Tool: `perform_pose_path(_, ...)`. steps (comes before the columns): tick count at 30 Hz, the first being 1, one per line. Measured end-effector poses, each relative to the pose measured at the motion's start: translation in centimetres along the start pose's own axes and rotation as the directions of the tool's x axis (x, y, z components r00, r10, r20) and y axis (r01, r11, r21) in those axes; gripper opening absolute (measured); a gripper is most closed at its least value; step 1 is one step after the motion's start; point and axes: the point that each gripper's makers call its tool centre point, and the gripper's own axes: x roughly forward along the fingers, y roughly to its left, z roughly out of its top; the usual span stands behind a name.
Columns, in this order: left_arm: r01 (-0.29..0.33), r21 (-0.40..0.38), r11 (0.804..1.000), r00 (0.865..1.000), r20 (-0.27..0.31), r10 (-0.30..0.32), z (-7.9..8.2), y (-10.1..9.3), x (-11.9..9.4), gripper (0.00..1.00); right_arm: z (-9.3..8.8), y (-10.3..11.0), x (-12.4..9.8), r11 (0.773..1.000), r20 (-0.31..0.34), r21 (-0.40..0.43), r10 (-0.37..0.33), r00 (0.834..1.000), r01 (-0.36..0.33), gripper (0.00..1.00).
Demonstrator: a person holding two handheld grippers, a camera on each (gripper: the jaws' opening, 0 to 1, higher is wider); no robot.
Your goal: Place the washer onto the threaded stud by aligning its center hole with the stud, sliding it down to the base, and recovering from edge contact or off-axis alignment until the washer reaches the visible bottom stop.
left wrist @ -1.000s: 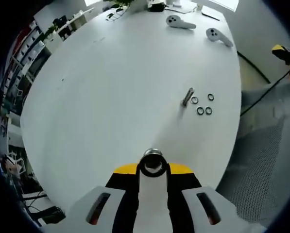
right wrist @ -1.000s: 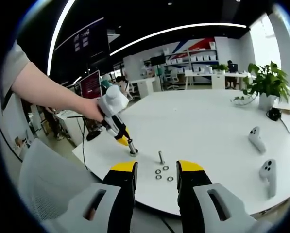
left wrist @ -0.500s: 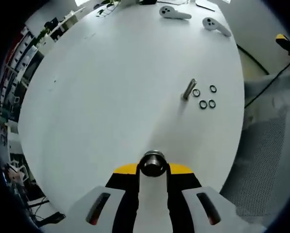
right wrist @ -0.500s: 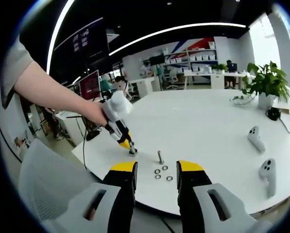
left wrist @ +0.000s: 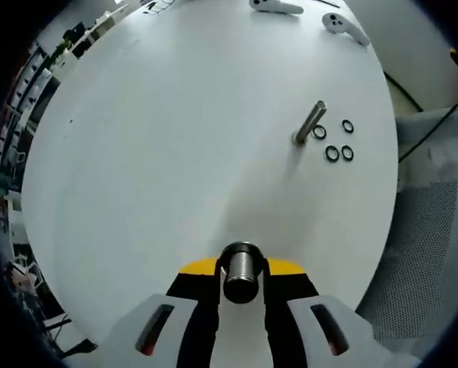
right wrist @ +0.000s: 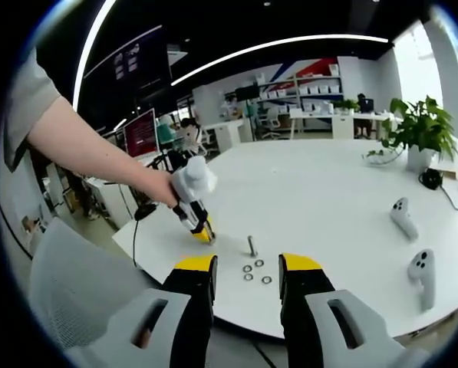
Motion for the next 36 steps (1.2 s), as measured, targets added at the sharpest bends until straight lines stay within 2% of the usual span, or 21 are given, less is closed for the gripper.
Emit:
perform_pose_path(8,0.003,-0.013,1.000,1.000,0.017,-0.003,-0.2,0.1,0.1,0.22,0.0,0.1,0.0,1.000,-0.002,-0.005,0.003,1.000,-0.003,0.34)
perform_pose_path(9,-0.024,-0.050,0.998,1.000,0.019,0.025,-0.3,0.5,0.2,0.27,0.0,0.1,0.0,1.000,-0.003,-0.005,0.003,1.000,-0.003,0.34)
perform_pose_path(10,-0.033,-0.037,0.999,0.999,0.038,0.034,-0.2,0.7,0.1,0.38,0.0,0.1,0.0,1.000,-0.003,-0.006,0.004,1.000,-0.004,0.34)
perform_pose_path(11,-0.058,-0.044,0.997,0.994,0.085,0.062,0.3,1.1,0.0,0.45,0.0,0.1,0.1,1.000,-0.004,-0.008,0.007,1.000,-0.007,0.34)
perform_pose_path(12,-0.058,-0.059,0.997,0.994,0.090,0.063,0.2,1.2,-0.2,0.46,-0.1,0.1,0.1,1.000,-0.005,-0.010,0.008,1.000,-0.008,0.34)
perform_pose_path(14,-0.049,-0.094,0.994,0.994,0.095,0.058,0.1,1.0,-0.8,0.39,-0.1,0.2,0.1,1.000,-0.005,-0.010,0.009,1.000,-0.009,0.34)
perform_pose_path(20,-0.079,-0.192,0.978,0.970,0.214,0.120,0.6,1.5,-2.9,0.40,-0.1,0.3,0.0,1.000,-0.005,-0.015,0.015,1.000,-0.015,0.34)
perform_pose_path(23,-0.069,-0.252,0.965,0.960,0.247,0.133,0.3,1.5,-3.5,0.46,-0.1,0.5,0.1,0.999,-0.006,-0.021,0.025,1.000,-0.025,0.34)
perform_pose_path(25,-0.086,-0.275,0.957,0.950,0.267,0.162,0.0,1.8,-4.3,0.46,0.0,0.6,0.1,0.999,-0.005,-0.022,0.031,1.000,-0.031,0.34)
perform_pose_path(28,-0.071,-0.355,0.932,0.917,0.344,0.201,0.5,1.9,-5.9,0.46,0.0,0.7,0.1,0.999,-0.004,-0.024,0.039,0.999,-0.039,0.34)
perform_pose_path(29,-0.067,-0.380,0.923,0.898,0.379,0.222,0.8,1.8,-6.8,0.46,0.0,0.8,0.1,0.999,-0.003,-0.028,0.043,0.999,-0.043,0.34)
perform_pose_path(31,-0.066,-0.391,0.918,0.871,0.427,0.244,1.0,1.3,-8.0,0.46,0.0,0.8,0.1,0.998,-0.004,-0.032,0.047,0.999,-0.047,0.34)
perform_pose_path(33,-0.060,-0.394,0.917,0.862,0.442,0.247,0.8,0.6,-8.6,0.47,0.0,0.6,0.1,0.998,-0.002,-0.035,0.050,0.999,-0.050,0.34)
perform_pose_path(34,-0.060,-0.394,0.917,0.862,0.442,0.246,0.6,0.1,-8.8,0.47,0.0,0.4,0.0,0.998,-0.003,-0.036,0.048,0.999,-0.048,0.34)
perform_pose_path(36,-0.071,-0.397,0.915,0.845,0.464,0.267,0.3,-0.6,-9.7,0.47,-0.1,-0.1,0.1,0.999,-0.015,-0.021,0.045,0.999,-0.045,0.34)
